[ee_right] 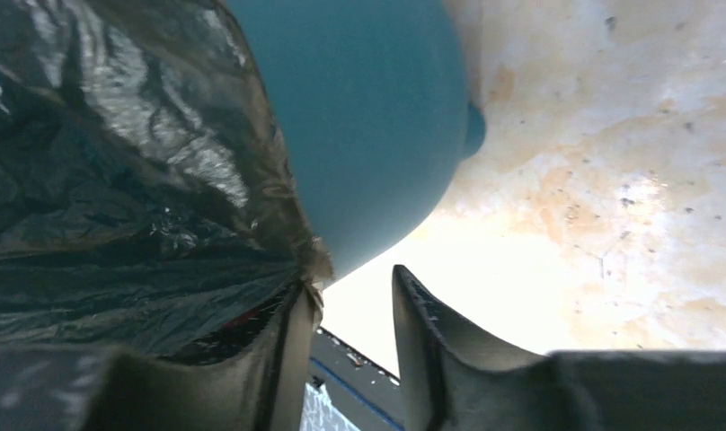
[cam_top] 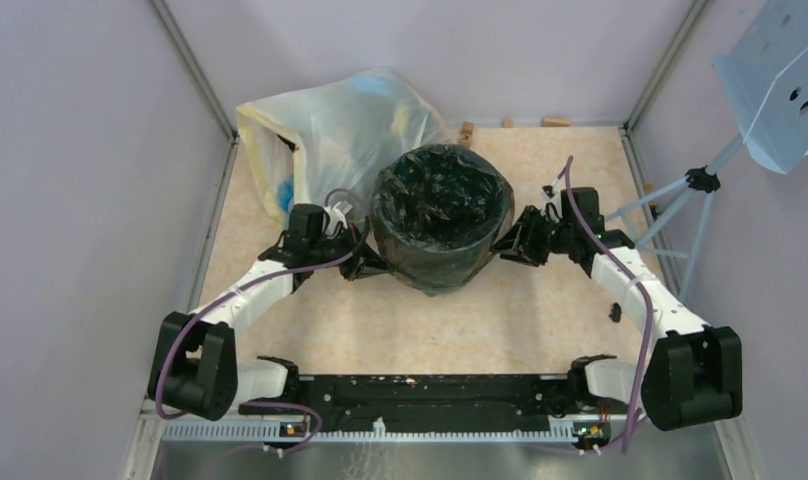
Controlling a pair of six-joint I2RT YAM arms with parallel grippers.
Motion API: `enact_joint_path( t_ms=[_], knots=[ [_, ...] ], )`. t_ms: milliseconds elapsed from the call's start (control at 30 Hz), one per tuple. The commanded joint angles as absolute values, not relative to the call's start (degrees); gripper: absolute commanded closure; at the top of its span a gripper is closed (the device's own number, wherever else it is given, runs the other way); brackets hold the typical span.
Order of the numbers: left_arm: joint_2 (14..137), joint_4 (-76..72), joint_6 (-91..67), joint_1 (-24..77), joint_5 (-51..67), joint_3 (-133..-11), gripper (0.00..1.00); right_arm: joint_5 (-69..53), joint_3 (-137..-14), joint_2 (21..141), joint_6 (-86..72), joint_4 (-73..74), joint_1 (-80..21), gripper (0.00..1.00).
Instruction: Put the trash bags into the trash bin
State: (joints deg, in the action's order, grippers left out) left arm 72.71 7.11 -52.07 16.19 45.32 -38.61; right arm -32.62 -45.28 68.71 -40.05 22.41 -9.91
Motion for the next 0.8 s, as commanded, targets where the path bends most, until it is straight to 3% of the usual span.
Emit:
enact_joint_path(
  t_ms=[0,200,333,400,567,767],
  knots=[
    [72.95,8.13,-47.53,15.41,44.49,-42.04,0.97,-26.60,-51.50,66.16,-33.57,26.69,-8.42,0.59],
    [71.53,11.45,-47.38,14.69,42.13,-42.57,0.83,-22.58,-54.87,63.14,-31.62,29.60,-4.73,0.54],
    [70.43,12.89,-47.68,14.05,41.15,-41.28,0.78,-21.73,-57.24,63.18,-30.69,28.97,-4.04,0.39],
    [70.16,13.56,-47.20,13.67,41.32,-40.92,0.76,-22.78,-57.57,63.44,-30.51,26.71,-4.06,0.36],
    [68.68,15.75,-45.92,11.29,43.15,-40.89,0.61,-29.85,-57.39,66.92,-35.15,17.82,-2.62,0.40],
    [65.44,14.32,-46.91,7.85,44.98,-39.67,0.57,-36.14,-56.07,70.75,-42.29,7.47,-0.24,0.43]
  ],
)
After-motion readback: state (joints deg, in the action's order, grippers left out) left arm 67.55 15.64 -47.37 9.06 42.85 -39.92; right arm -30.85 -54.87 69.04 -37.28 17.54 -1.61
